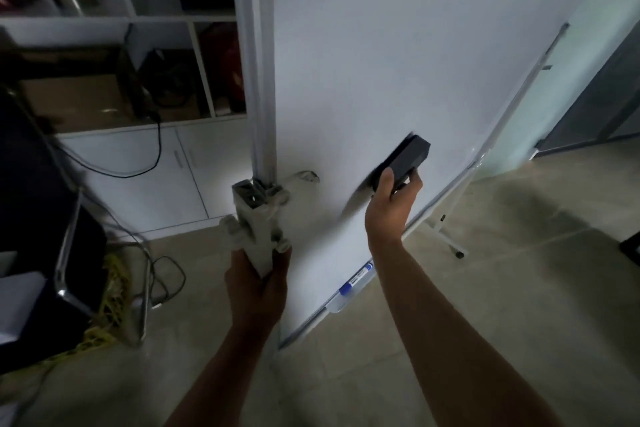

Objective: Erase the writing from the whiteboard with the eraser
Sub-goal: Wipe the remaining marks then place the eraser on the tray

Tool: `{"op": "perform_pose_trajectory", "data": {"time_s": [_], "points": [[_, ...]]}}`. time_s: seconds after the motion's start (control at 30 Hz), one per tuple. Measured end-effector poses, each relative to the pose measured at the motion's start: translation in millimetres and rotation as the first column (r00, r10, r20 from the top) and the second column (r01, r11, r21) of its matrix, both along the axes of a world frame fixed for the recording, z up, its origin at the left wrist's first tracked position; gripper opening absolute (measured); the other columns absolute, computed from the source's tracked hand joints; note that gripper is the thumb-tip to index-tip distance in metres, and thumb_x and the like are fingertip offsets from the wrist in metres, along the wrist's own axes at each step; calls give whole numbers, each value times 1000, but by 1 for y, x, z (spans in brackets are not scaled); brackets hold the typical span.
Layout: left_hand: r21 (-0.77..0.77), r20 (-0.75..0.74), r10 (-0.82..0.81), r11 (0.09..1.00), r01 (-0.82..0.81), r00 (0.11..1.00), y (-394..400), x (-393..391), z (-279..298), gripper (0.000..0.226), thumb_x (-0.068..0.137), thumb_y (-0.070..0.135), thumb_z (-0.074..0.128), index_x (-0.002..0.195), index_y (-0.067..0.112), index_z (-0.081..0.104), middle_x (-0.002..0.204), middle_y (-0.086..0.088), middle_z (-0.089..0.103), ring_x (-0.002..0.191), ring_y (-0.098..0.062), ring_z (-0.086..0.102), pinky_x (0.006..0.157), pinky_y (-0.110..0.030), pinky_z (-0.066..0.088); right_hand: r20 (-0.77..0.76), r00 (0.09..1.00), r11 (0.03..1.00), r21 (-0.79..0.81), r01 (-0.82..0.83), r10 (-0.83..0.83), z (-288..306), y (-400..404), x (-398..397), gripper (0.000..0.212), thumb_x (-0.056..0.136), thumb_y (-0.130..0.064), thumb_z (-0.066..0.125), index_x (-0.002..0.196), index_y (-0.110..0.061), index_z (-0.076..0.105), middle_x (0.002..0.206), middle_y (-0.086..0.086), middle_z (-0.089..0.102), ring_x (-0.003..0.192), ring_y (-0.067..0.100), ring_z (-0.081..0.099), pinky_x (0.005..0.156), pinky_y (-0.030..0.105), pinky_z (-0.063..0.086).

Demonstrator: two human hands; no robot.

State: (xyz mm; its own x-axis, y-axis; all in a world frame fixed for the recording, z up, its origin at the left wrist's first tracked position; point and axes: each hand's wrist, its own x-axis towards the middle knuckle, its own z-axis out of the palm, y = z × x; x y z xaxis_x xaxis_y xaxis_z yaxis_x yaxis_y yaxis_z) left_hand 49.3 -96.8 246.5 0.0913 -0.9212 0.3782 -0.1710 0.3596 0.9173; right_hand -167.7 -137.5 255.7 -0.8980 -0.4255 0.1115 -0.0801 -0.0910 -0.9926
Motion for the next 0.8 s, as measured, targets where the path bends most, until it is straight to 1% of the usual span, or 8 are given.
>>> {"op": "perform_pose_trajectory", "data": {"time_s": [0.13,0.3,0.37,0.43,0.57,0.67,0.73,0.8], "points": [[-6,-26,-19,1000,19,999,4,2,0,34,78,42,66,95,16,52,73,10,59,64,0,59,54,-15,45,362,932,969,235,-71,-20,-16,0,5,46,96,-35,45,133,-9,36,126,17,56,104,33,59,93,47,51],[34,24,17,999,-18,1000,8,0,-12,44,79,46,61,98,9,51,76,6,57,65,0,56,54,-11,41,-58,994,995,-20,-93,92,2,10,17,53,93,-40,49,137,-14,35,125,10,56,111,21,58,94,31,50],[63,65,41,997,-45,997,14,0,-21,44,79,45,58,99,7,49,81,-1,59,70,-6,57,56,-17,43,144,987,989,114,-94,77,-13,10,15,50,92,-40,49,130,-10,36,123,13,55,109,28,58,90,39,52],[105,96,62,992,-72,993,18,2,-33,40,79,41,58,102,8,49,86,-7,60,75,-21,59,61,-28,45,517,853,960,195,-202,75,-27,19,11,38,95,-33,51,122,-11,37,120,14,53,100,30,56,71,41,56],[240,135,130,958,-160,982,31,2,-69,60,72,37,62,115,-5,53,106,-22,57,97,-38,55,83,-43,45,698,700,964,56,-260,148,-39,39,1,43,93,-29,61,126,-8,42,123,18,54,85,26,60,66,35,57],[633,121,306,709,-311,944,45,-10,-90,83,75,43,68,124,-20,46,125,-37,49,121,-48,44,103,-48,31,726,673,978,5,-210,141,-39,52,-10,52,91,-29,66,132,-9,39,116,13,56,73,22,65,85,41,58],[856,26,334,479,-194,942,62,-27,-93,68,87,32,68,131,-14,45,135,-31,45,132,-40,36,107,-39,27,725,675,981,-4,-194,136,-37,61,-22,55,91,-26,67,134,-9,38,113,13,57,73,22,65,87,42,57],[921,-167,317,389,32,933,80,-48,-96,48,87,33,64,117,-4,60,111,-26,58,115,-40,51,89,-38,40,711,690,982,-12,-187,139,-36,68,-34,56,90,-24,68,135,-6,40,119,16,57,74,22,65,85,42,58]]}}
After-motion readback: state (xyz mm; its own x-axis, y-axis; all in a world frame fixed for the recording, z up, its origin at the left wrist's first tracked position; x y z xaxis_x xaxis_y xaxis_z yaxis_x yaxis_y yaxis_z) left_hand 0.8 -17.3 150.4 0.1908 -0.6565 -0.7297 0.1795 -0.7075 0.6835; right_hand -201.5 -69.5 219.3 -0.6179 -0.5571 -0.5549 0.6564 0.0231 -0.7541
